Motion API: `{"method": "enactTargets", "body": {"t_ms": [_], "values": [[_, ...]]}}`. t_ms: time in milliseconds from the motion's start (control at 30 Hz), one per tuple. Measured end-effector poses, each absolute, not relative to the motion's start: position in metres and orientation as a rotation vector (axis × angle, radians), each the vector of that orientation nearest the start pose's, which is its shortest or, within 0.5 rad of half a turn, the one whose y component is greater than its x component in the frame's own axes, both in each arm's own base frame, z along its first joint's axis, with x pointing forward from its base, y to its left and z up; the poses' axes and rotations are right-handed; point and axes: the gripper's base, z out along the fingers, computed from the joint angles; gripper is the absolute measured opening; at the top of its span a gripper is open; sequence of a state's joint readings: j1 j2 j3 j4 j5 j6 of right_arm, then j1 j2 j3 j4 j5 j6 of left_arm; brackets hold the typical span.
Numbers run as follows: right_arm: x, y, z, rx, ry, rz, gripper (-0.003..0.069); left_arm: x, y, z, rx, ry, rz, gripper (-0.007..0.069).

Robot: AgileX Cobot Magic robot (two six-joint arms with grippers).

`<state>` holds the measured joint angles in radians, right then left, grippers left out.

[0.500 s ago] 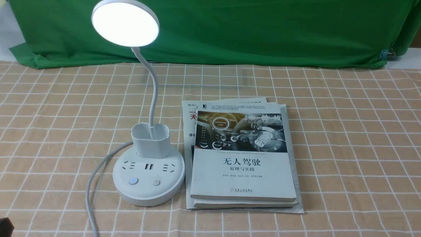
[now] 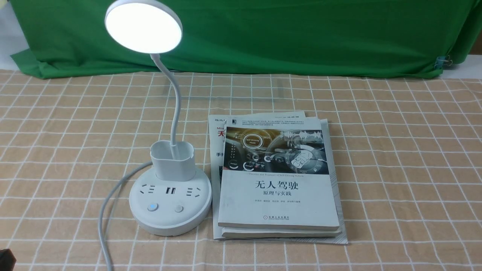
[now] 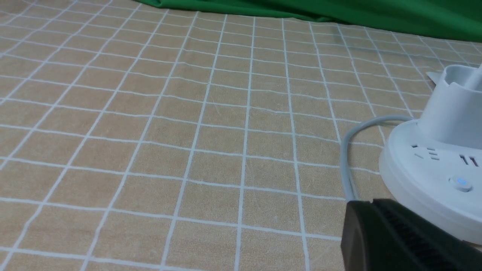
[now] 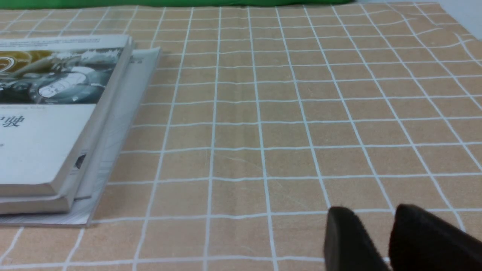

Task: Turn off the desk lamp on the light coffee tablecloth by hand.
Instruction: 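Press the power button on the round power strip under the lamp with the left gripper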

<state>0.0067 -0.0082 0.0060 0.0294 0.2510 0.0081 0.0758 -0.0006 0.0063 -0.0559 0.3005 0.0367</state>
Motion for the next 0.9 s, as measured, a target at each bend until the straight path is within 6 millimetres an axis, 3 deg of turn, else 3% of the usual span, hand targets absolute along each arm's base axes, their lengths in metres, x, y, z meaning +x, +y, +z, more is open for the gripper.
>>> {"method": "enactTargets", "body": {"t_ms": [367, 600, 900], "values": [[0.055, 0.001, 0.189, 0.021, 1.732, 0.038, 0.0243, 0.056, 0.004, 0.19, -0.034, 1.719, 0.083, 0.0], [0.055, 0.001, 0.189, 0.021, 1.732, 0.038, 0.0243, 0.057, 0.002, 0.205, -0.356, 1.526, -0.281, 0.0], [0.055, 0.001, 0.189, 0.021, 1.732, 0.038, 0.0243, 0.055, 0.007, 0.216, -0.557, 1.338, -0.472, 0.0]]}}
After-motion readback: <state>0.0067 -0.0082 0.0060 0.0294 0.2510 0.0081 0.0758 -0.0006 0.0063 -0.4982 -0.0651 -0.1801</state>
